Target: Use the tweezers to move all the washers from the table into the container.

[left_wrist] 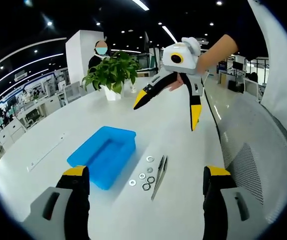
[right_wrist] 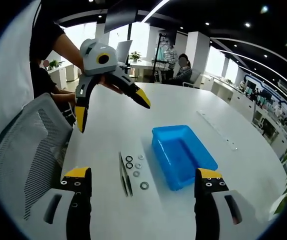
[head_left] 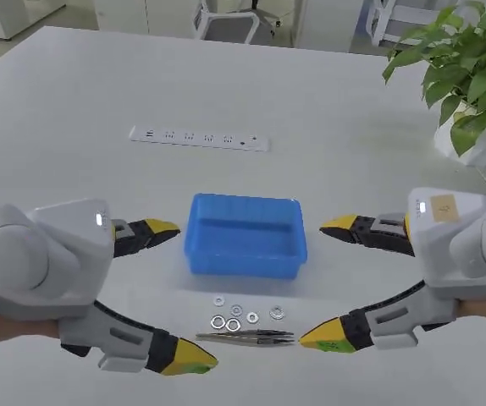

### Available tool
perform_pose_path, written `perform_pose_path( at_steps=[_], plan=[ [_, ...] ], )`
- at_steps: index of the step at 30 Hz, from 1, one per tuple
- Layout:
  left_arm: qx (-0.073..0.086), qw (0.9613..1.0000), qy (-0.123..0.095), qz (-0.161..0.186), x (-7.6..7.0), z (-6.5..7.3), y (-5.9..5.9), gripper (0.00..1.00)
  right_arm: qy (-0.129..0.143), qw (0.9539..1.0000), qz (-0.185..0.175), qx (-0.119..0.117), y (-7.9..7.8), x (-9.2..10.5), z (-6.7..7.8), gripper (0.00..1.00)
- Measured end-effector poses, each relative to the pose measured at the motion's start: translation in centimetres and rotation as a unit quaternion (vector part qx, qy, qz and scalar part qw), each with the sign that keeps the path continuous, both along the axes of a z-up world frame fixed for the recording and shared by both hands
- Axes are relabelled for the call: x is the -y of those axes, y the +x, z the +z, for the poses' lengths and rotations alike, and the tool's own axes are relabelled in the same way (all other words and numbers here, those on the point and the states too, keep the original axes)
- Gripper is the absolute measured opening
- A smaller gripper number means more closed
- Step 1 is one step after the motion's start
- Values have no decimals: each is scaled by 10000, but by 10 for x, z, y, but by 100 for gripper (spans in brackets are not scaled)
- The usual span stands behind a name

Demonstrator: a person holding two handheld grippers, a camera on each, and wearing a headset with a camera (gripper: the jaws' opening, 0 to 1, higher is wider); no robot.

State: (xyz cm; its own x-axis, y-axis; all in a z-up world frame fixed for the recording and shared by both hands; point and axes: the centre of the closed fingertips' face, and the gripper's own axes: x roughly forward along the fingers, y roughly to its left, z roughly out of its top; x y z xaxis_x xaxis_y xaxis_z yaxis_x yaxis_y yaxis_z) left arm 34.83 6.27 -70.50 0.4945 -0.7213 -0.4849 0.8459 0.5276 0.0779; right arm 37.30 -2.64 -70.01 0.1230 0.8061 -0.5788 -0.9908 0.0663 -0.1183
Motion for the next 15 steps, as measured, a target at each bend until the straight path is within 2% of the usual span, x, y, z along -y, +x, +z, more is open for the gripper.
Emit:
perform_pose_path(
  at_steps=[3,4,6,10,12,15],
  plan=[
    [-28,10000,55,16,-1,-7,2,100,-107,9998,50,-131,-4,-1,-8,82],
    [-116,9999,63,21,-1,-11,1,99,-136,9997,69,-180,-5,-1,-12,80],
    [-176,9998,30,-35,2,-16,0,96,-151,9994,136,-270,-9,-2,-17,76],
    [-174,9996,104,-179,6,-26,-3,90,-269,9983,296,-414,-18,-7,-27,70],
    [-258,9994,84,-214,9,-32,-5,88,-260,9977,397,-484,-23,-11,-32,66],
    [-258,9993,0,-268,13,-36,-8,84,-361,9963,613,-490,-30,-15,-41,63]
  ],
)
